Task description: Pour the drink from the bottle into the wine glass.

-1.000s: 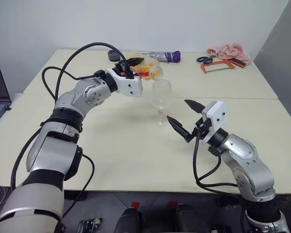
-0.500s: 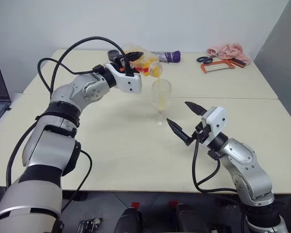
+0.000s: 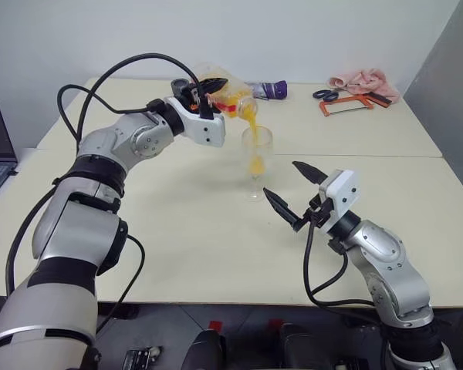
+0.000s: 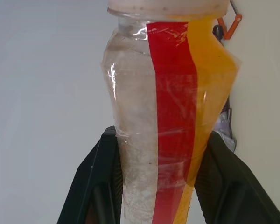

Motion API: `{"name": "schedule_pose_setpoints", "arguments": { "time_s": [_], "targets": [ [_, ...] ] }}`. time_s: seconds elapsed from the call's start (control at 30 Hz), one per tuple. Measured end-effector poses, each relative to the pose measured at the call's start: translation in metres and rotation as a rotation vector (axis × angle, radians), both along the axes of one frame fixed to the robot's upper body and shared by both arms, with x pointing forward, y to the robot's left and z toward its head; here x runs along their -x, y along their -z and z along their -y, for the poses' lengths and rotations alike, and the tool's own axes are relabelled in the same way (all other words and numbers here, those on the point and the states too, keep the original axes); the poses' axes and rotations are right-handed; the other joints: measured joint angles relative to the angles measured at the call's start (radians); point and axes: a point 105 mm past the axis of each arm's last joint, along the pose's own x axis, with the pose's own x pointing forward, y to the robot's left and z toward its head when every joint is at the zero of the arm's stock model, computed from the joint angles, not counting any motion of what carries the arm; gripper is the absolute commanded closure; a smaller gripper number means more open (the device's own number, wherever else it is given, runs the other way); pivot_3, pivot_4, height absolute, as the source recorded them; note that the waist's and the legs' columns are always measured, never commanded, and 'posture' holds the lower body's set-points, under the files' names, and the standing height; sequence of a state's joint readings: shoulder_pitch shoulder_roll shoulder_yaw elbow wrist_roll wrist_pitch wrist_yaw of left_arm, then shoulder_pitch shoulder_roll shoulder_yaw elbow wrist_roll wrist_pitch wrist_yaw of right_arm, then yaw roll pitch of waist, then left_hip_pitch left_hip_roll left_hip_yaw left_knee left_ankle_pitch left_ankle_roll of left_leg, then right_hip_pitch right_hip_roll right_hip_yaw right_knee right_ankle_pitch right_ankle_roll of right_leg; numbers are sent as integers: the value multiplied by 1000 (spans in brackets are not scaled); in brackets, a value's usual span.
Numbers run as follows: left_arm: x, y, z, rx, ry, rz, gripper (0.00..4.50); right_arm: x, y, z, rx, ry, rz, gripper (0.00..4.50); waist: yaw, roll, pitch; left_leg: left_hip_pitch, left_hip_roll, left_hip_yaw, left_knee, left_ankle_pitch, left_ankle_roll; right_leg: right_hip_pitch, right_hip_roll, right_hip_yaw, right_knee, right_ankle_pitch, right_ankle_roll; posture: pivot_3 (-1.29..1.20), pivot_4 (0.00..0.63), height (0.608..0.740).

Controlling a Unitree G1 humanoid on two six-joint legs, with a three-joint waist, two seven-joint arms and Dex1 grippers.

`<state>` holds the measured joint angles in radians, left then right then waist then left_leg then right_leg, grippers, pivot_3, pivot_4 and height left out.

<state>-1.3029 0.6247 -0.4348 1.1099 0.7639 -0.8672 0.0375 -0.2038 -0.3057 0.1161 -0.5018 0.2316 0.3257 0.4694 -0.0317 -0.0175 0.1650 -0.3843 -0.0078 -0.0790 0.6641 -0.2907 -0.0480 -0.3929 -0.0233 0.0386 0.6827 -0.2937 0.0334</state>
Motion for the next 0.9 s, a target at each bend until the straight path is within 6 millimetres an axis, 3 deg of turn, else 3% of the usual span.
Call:
{"name": "schedule_pose_setpoints", "arguments": {
  "time_s": [0.9],
  "targets": [
    [-1, -1, -1, -31, -7, 36, 2827, -1, 7, -2, -4, 37, -18, 0, 0, 0, 0, 0, 0, 1, 0, 0, 0, -1, 0, 0, 1, 0, 0, 0, 150, 740]
  ]
}}
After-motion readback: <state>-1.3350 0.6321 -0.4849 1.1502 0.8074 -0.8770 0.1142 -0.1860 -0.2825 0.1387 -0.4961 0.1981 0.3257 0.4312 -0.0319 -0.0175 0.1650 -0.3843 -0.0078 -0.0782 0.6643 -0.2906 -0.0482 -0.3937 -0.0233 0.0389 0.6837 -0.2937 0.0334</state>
